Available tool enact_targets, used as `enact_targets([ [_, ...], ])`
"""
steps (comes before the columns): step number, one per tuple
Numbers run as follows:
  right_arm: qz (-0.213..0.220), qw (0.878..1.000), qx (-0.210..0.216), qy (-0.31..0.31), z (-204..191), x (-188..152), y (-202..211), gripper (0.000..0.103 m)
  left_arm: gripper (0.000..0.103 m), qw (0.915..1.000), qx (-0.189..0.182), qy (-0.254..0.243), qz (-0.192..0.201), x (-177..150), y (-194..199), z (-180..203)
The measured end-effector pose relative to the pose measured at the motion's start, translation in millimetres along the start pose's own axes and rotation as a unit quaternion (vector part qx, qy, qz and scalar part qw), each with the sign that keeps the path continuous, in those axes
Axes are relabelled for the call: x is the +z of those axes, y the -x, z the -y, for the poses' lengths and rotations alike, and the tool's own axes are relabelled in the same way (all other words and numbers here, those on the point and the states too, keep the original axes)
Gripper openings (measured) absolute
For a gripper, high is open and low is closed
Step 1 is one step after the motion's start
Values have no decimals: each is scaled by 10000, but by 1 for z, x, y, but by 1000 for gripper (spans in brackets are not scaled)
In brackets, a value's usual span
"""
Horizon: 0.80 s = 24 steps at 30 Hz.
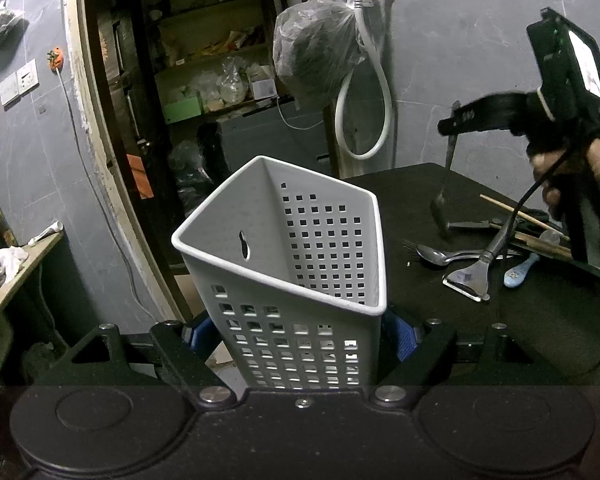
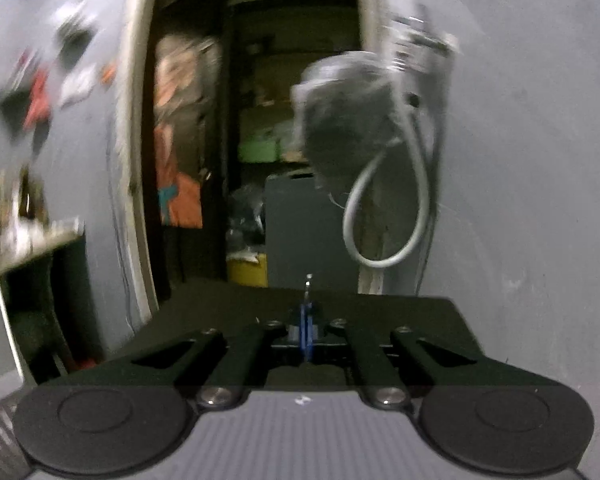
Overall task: Organize utensils
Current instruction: 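Lift the spoon with the right tool, lower it into the caddy, release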
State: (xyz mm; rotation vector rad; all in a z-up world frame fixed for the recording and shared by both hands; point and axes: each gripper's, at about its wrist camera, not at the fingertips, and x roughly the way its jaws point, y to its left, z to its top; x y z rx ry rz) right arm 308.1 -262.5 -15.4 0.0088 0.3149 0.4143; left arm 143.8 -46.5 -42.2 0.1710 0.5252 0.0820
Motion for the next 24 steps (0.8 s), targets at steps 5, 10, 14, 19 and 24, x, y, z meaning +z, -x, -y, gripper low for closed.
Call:
enact_targets([
  [5, -29, 9978, 46, -658, 26, 16, 1, 1, 83, 10000, 2, 1, 1, 0, 0, 0],
  [10, 167, 9932, 269, -1121, 37, 33, 18, 1, 83, 10000, 1, -2, -1, 0, 0, 0],
  [14, 426, 9866, 738, -1393, 37, 56, 43, 1, 84, 10000, 0, -1, 1, -1, 0, 1],
  [19, 782, 9699, 1715, -1542, 26, 90, 77, 1, 83, 10000, -13, -28, 13, 0, 0, 2],
  [24, 815, 9568, 2384, -1451, 0, 103, 89, 1, 83, 10000, -41, -71, 29, 1, -1, 4],
])
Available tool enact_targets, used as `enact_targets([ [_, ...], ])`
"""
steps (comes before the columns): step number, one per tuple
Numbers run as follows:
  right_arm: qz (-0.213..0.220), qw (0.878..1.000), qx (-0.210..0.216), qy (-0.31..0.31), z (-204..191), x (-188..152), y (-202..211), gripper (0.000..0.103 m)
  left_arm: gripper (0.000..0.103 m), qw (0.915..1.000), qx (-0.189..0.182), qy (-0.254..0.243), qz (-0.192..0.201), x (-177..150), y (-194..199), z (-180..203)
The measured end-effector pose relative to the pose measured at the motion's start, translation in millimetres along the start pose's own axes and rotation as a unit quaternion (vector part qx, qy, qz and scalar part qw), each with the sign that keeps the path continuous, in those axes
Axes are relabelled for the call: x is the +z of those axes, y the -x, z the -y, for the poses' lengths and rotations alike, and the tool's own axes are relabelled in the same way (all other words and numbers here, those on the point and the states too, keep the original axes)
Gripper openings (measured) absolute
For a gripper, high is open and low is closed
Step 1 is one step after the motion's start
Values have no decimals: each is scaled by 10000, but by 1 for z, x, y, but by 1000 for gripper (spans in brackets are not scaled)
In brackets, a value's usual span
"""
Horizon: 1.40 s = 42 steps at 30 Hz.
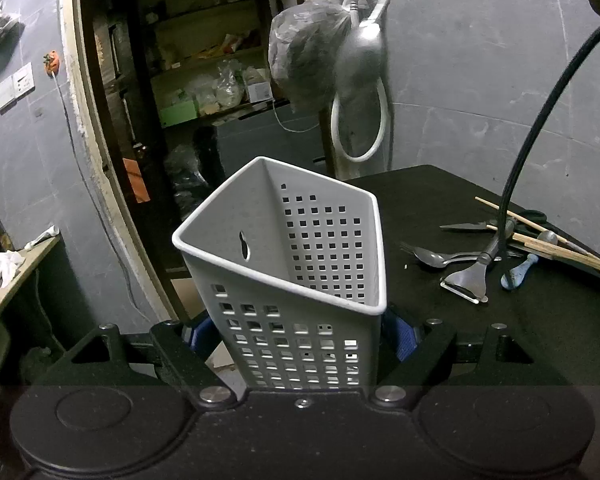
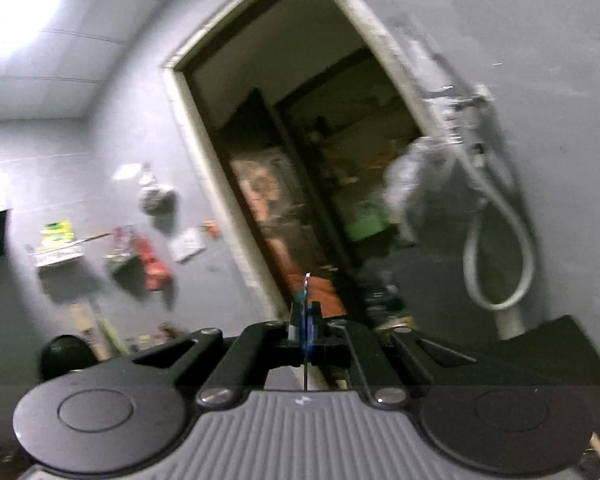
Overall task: Organize utensils
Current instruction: 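Lift the spoon with the right tool, lower it into the caddy, release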
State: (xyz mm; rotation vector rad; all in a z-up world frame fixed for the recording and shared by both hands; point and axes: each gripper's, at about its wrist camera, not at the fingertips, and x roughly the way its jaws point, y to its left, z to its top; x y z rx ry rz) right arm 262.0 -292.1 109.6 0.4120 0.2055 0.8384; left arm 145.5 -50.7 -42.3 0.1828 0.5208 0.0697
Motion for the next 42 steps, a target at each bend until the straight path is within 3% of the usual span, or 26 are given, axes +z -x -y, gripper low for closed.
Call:
enact_targets([
  [6, -473, 9980, 251, 349, -26, -26, -22, 1, 83, 10000, -52, -18, 20, -1, -1, -3],
  [16, -1210, 9894, 13, 797, -49, -84, -28, 1, 83, 10000, -67, -14, 29, -3, -1, -4],
  [34, -1795, 9769, -123, 1151, -58, -116, -33, 2, 83, 10000, -70, -11, 31, -3, -1, -5],
  [37, -1850, 9755, -120, 1186, -60, -118, -32, 7, 84, 10000, -71, -7, 29, -3, -1, -5],
  [39, -1861, 9751, -92, 1204, -61, -117, -31, 25, 84, 10000, -72, -12, 30, -3, -2, -5],
  [42, -1849, 9749, -88, 1238, -63, -116, -29, 42, 84, 10000, -79, -13, 29, -2, -3, -5],
])
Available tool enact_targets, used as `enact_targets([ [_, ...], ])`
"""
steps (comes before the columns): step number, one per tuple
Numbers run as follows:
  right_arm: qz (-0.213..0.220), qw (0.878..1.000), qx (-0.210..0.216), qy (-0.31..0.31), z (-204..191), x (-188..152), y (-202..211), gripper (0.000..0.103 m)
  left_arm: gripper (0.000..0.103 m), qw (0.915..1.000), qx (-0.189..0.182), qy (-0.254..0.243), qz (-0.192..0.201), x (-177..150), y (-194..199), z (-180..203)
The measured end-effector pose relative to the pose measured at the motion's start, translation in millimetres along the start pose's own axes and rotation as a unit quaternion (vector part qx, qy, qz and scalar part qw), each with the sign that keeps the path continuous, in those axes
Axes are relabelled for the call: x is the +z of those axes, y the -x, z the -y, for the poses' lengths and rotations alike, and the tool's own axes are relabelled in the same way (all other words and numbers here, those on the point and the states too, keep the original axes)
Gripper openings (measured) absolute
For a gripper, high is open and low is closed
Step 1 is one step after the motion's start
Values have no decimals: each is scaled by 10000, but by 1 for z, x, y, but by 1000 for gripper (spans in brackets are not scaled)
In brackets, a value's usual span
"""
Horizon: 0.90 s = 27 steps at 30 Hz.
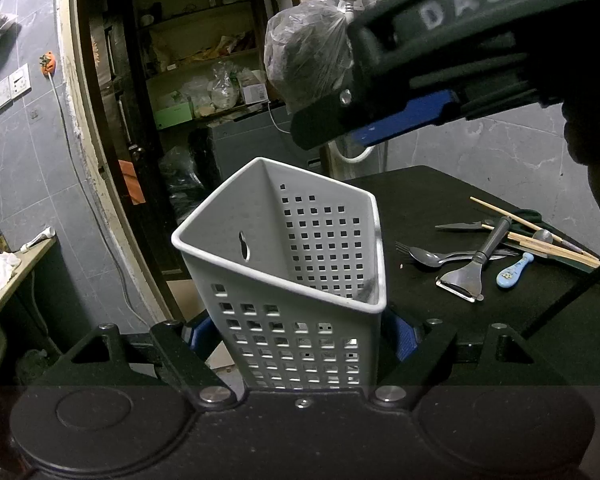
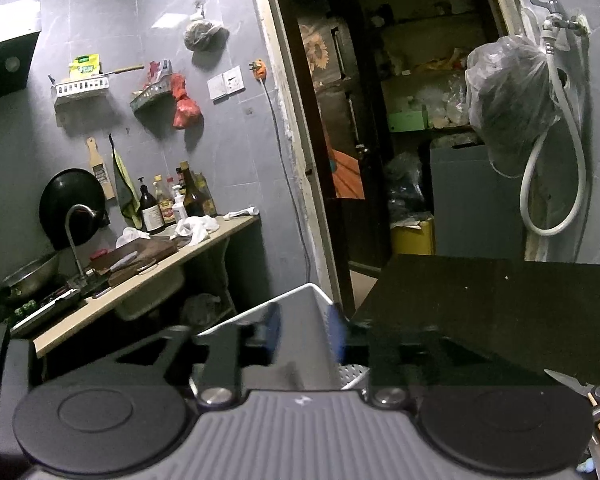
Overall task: Organize utensils
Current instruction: 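Lift the spoon with the right tool, lower it into the caddy, release, then move the open right tool back to the utensil pile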
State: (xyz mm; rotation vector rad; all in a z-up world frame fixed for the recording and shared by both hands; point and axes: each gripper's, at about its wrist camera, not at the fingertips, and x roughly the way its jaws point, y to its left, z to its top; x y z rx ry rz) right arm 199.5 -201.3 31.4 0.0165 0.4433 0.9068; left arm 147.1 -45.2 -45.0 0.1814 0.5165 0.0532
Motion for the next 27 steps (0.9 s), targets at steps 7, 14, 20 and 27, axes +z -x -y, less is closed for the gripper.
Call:
enact_targets([
  [7, 249, 9995, -129, -145, 5, 0, 15, 86, 84, 10000, -4, 3, 2, 0, 0, 0],
  [14, 537, 9950, -728, -425, 22, 0, 32, 103, 84, 10000, -7, 7, 3, 0, 0, 0],
  [20, 330, 9867, -1341, -862, 47, -12, 31, 103, 84, 10000, -7, 5, 1, -1, 0, 0],
  [27, -368, 9652, -2174, -1405, 73, -40, 26, 103, 84, 10000, -2, 1, 1, 0, 0, 0],
])
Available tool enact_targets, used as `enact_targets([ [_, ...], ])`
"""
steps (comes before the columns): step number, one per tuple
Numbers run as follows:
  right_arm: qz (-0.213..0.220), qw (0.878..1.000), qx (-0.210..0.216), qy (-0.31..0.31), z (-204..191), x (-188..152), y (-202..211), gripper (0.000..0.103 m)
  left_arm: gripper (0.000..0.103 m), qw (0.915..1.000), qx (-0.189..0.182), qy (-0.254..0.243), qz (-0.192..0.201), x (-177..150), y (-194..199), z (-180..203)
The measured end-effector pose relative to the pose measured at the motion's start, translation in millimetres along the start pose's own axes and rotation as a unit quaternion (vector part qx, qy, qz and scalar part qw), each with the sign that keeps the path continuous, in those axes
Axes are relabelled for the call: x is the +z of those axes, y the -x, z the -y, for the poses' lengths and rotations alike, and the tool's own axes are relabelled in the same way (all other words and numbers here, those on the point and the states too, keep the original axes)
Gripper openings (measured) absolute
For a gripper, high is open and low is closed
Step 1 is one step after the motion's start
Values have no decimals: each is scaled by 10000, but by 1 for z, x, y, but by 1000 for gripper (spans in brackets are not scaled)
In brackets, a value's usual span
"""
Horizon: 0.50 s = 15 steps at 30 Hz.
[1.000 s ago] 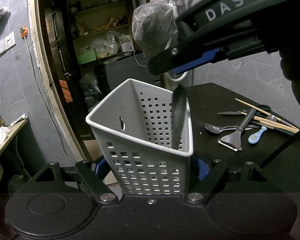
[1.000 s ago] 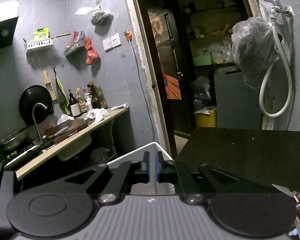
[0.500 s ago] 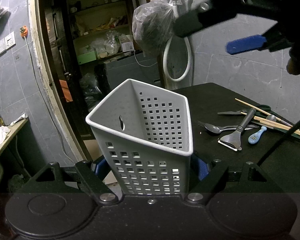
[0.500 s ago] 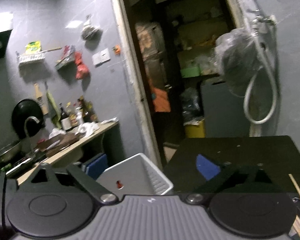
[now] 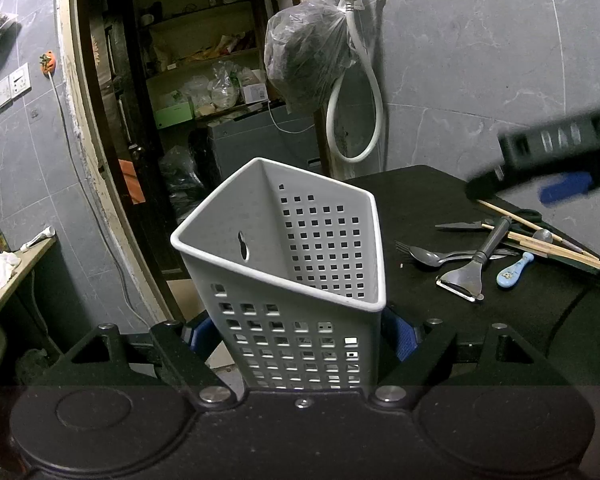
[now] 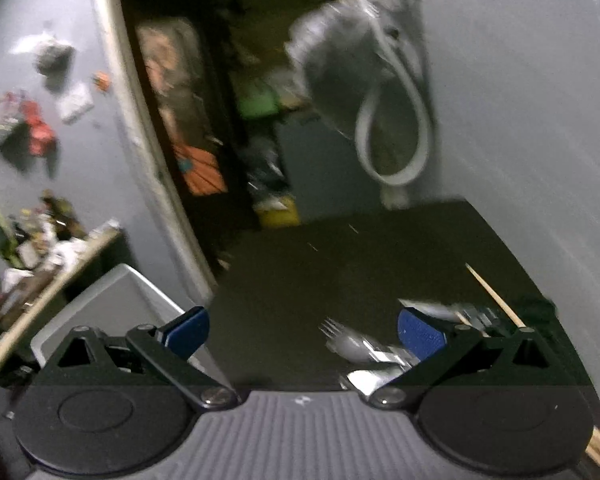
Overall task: Organize utensils
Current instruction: 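Move the open right tool back to the utensil pile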
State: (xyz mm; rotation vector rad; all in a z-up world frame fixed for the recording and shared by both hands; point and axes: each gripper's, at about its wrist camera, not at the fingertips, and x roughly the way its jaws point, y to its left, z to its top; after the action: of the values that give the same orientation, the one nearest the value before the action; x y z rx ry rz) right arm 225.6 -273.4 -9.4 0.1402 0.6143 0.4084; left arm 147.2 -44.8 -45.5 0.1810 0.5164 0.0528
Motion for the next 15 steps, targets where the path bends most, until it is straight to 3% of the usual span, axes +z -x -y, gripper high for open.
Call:
enact_targets([
  [6, -595, 9953, -542, -542, 28, -20, -13, 103, 84, 10000, 11, -31, -11, -1, 1, 1],
  [15, -602, 9919, -782, -805, 70, -15, -39, 103, 84, 10000, 10, -31, -9, -2, 1, 1],
])
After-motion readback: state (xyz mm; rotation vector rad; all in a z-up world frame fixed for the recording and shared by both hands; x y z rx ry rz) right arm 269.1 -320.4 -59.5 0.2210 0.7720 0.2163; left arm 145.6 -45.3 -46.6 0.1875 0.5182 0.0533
